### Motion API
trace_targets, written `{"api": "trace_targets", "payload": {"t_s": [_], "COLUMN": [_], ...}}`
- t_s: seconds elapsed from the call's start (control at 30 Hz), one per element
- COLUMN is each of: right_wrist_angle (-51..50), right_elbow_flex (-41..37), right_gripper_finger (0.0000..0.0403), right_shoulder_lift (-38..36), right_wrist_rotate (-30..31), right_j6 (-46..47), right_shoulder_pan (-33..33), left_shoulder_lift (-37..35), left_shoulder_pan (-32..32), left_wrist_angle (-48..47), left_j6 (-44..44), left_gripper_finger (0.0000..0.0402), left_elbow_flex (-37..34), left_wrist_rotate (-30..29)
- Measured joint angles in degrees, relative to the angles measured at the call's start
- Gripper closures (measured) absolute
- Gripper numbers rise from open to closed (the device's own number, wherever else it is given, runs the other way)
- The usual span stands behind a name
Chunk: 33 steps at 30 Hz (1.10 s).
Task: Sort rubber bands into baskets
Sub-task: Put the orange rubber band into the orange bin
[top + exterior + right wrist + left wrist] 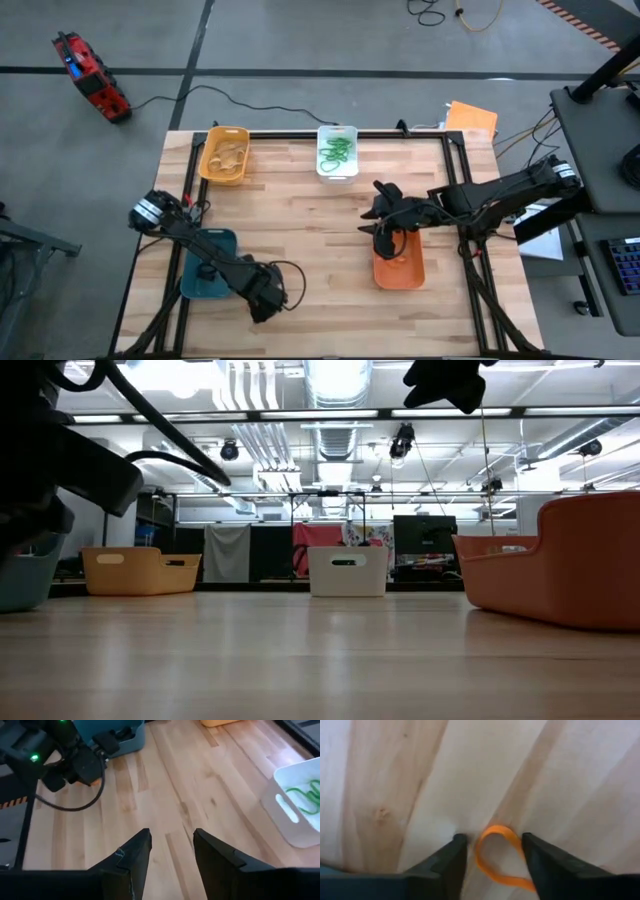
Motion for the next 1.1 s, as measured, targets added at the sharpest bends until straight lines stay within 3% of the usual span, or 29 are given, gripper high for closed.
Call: {"api": "trace_targets", "payload": {"t_s": [0.23, 0.53, 0.63, 0.83, 0.97, 1.1], "right_wrist_angle": [0.0, 3.1, 12.7, 43.1, 56.6, 60.1], "right_elbow_flex": [-0.1, -4.2, -9.1, -20.6, -22.8, -19.9], "right_gripper_finger": [0.0263, 0.0264, 0.0264, 0.0264, 0.0264, 0.0264], "right_shoulder_lift": [0.0, 0.0, 0.1, 3.6, 9.5, 16.4], "right_wrist_rotate": [1.1, 2.9, 4.2, 4.1, 4.6, 7.7], "right_j6": [-1.2, -2.0, -4.6, -14.6, -19.2, -21.5], "right_shoulder_pan": [0.0, 1.4, 2.9, 6.0, 7.5, 8.3], "left_shoulder_lift": [0.3, -2.6, -4.9, -9.7, -11.6, -11.9], "left_shoulder_pan": [-0.3, -1.2, -2.7, -5.6, -7.3, -7.6], "left_wrist_angle": [0.1, -0.1, 0.1, 2.3, 14.4, 29.0], "left_j6": [3.2, 12.9, 16.8, 24.9, 39.3, 53.2], "left_gripper_finger": [0.0385, 0.0401, 0.0401, 0.0401, 0.0401, 0.0401], "left_elbow_flex": [2.4, 11.8, 14.8, 17.0, 14.6, 10.5], "left_wrist_rotate": [-2.2, -15.8, -23.1, -36.5, -40.9, -40.4]}}
